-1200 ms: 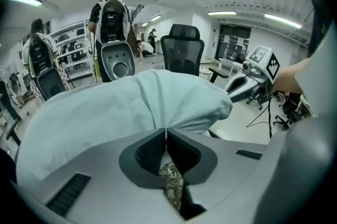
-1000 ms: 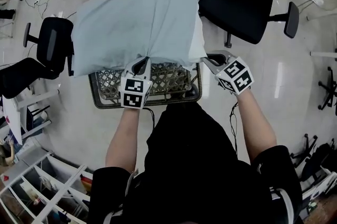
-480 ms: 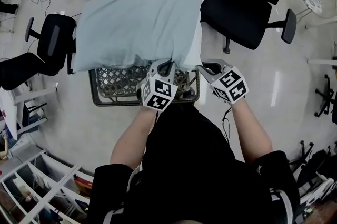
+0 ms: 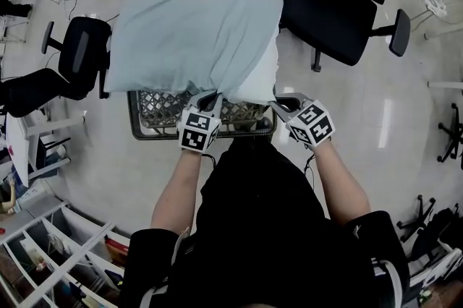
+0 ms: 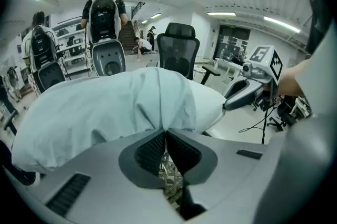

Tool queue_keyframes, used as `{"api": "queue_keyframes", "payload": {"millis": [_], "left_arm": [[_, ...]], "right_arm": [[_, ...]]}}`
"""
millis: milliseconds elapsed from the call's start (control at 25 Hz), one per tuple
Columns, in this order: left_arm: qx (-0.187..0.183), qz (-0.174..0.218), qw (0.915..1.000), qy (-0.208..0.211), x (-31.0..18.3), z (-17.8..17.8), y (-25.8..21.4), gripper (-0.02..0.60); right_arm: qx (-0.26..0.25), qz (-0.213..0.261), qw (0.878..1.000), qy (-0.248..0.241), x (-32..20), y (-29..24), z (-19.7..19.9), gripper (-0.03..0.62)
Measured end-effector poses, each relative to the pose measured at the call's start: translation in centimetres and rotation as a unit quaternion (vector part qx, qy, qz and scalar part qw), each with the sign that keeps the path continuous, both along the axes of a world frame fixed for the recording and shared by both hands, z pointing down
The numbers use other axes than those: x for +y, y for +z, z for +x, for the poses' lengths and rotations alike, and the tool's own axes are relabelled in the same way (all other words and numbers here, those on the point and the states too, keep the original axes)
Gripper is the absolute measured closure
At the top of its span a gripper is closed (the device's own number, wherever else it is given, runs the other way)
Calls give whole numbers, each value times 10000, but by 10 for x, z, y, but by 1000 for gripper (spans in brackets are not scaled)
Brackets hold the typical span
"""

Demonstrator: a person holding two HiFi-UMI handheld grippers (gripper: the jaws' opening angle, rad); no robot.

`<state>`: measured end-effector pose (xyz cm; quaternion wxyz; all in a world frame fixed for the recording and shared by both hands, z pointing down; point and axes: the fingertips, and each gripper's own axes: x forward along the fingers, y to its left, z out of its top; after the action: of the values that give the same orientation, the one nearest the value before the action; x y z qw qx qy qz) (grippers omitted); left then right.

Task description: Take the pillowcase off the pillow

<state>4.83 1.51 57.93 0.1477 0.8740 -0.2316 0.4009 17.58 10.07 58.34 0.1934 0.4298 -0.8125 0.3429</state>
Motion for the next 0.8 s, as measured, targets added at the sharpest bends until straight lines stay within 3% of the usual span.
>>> {"api": "queue_keyframes", "payload": {"millis": [80,200,280,360,560,600,680,800], "left_arm": [[-15,78,10000,60,10,9,-7,552],[-77,223,9985,485,27,33,-11,474],[-257,262,9969,698,31,43,-3,417],[-493,276,9954,773,32,46,10,407],[-709,345,9940,764,26,47,30,407],[-757,395,9933,775,24,47,32,417],[-881,503,9916,797,19,43,34,554],[-963,592,9909,728,4,24,27,571]], "right_arm": [[16,-70,10000,-22,3,-1,-3,547],[186,-160,9996,-120,7,-3,1,516],[231,-127,9996,-46,5,-6,8,451],[184,-251,9995,21,2,-2,8,345],[490,-849,9951,-94,-9,53,-16,258],[546,-822,9951,-63,-15,60,-22,258],[701,-615,9956,-16,-26,62,-27,360],[609,-433,9972,11,-28,52,-15,454]]}}
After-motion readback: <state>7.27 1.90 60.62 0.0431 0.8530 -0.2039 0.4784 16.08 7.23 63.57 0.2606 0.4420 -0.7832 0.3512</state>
